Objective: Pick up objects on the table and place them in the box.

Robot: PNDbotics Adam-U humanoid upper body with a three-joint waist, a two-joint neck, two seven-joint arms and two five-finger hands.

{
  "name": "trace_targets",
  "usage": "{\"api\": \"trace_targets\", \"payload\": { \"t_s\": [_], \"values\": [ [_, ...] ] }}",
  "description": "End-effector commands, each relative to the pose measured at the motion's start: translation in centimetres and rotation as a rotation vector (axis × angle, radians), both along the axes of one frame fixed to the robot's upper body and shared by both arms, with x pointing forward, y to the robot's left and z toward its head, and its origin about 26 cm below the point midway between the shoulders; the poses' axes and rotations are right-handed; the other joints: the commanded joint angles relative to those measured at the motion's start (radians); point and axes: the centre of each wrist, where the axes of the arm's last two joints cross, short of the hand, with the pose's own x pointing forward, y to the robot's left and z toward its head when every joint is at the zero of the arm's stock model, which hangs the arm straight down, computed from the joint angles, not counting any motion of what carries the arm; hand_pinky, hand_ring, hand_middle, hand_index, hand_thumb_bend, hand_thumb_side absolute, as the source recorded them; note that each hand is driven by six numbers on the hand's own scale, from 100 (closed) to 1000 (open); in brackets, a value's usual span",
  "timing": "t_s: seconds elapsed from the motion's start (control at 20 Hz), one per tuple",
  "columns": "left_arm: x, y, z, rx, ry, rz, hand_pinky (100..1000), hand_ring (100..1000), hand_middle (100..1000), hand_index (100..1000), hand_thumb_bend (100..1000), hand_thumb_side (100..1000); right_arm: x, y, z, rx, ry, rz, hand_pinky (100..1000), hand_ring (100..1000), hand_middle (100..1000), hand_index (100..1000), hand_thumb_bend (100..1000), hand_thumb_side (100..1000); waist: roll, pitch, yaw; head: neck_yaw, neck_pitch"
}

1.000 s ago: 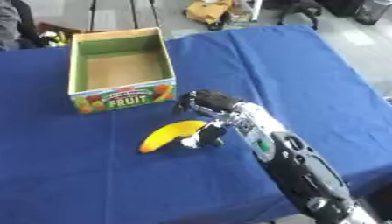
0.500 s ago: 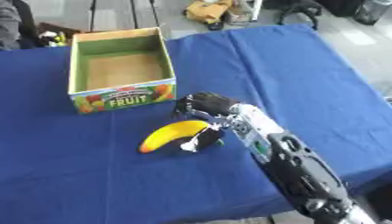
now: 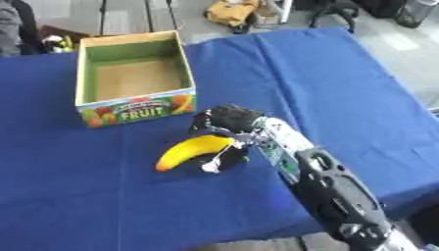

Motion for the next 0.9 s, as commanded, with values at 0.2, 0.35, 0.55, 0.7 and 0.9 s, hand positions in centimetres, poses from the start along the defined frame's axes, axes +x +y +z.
{"api": "trace_targets", "payload": {
  "t_s": [0.2,0.35,0.55,0.7,0.9],
  "values": [
    [0.07,0.10,0.63,0.013,-0.022,-0.008,641,666,601,649,271,1000,0.44,-0.11,0.81,-0.034,-0.031,0.008,664,680,637,761,355,475,0.002,-0.014,0.001,-0.004,0.001],
    [0.08,0.09,0.63,0.012,-0.022,-0.009,641,665,601,649,272,1000,0.50,-0.13,0.65,-0.040,-0.026,0.009,661,675,633,758,348,474,0.002,-0.014,0.002,-0.004,0.001],
    [0.09,0.07,0.65,0.012,-0.023,-0.011,641,664,601,649,271,1000,0.56,-0.20,0.38,-0.047,-0.017,0.007,655,668,628,754,336,474,0.002,-0.014,0.002,-0.005,0.000],
    [0.09,0.07,0.65,0.012,-0.023,-0.011,641,664,601,649,271,1000,0.60,-0.21,0.22,-0.048,-0.012,0.007,650,662,624,749,329,470,0.003,-0.014,0.002,-0.006,0.001],
    [0.11,0.06,0.69,0.012,-0.024,-0.012,640,663,601,649,271,1000,0.63,-0.21,0.20,-0.049,-0.011,0.008,645,656,619,743,318,466,0.003,-0.014,0.003,-0.007,0.001]
  ]
}}
